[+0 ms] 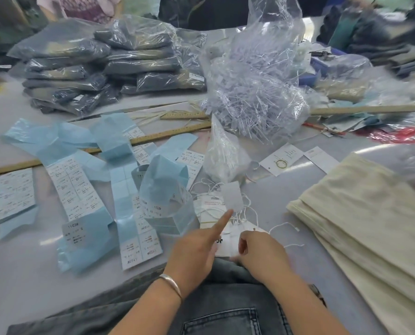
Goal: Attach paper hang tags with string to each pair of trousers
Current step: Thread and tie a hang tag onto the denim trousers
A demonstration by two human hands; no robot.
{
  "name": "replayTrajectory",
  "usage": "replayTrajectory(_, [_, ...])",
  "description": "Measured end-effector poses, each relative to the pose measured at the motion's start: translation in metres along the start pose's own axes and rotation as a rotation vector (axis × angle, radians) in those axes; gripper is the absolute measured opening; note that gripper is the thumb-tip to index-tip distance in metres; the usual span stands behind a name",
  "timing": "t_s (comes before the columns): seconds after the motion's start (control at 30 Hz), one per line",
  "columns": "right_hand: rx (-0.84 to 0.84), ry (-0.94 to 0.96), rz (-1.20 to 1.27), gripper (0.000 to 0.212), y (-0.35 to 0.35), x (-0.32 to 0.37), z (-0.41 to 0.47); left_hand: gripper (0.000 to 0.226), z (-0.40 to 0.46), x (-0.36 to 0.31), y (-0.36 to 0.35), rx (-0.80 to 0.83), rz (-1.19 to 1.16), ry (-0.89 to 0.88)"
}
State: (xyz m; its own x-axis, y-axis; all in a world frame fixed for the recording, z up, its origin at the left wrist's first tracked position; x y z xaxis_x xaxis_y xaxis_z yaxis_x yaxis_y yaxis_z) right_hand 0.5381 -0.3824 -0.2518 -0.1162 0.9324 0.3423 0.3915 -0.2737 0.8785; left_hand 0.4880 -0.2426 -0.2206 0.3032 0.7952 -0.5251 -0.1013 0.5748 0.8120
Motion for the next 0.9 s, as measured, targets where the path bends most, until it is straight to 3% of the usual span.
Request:
replayTrajectory(0.13, [0.004,0.017,0.035,0.03,-0.002,0.001,0.0,0.113,-0.004,0.008,-0.002,0.059,0.025,-0.018])
replayTrajectory(0.47, [-0.024,0.051,0.215,0.007,-0.001,-0.003,-0.005,0.112,0.003,0.008,0.001,0.101,0.259,-0.112])
replayTrajectory(0.77, [-0.012,0.097,0.304,0.01,0.001,-0.003,-0.004,0.105,0.003,0.022,-0.006,0.144,0.159,-0.054])
replayTrajectory(0.9, [-0.064,0.189,0.129,0.006,0.005,0.007,-0.003,0.102,0.002,0.021,-0.006,0.104,0.086,-0.012])
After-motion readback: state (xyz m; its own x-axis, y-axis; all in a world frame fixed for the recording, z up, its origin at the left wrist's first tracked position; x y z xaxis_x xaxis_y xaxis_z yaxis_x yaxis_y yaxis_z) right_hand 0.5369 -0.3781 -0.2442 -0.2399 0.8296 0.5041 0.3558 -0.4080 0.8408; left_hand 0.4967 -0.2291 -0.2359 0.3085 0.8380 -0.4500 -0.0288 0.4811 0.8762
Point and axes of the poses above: each hand's wrist, its own z-axis towards the middle knuckle, its own y-axis out of the back of the hand, x = y × z, the point moved 6 cm from there along z, towards the middle knuckle, and after that the axes turned 1 degree about -z, right-handed, at the moved point
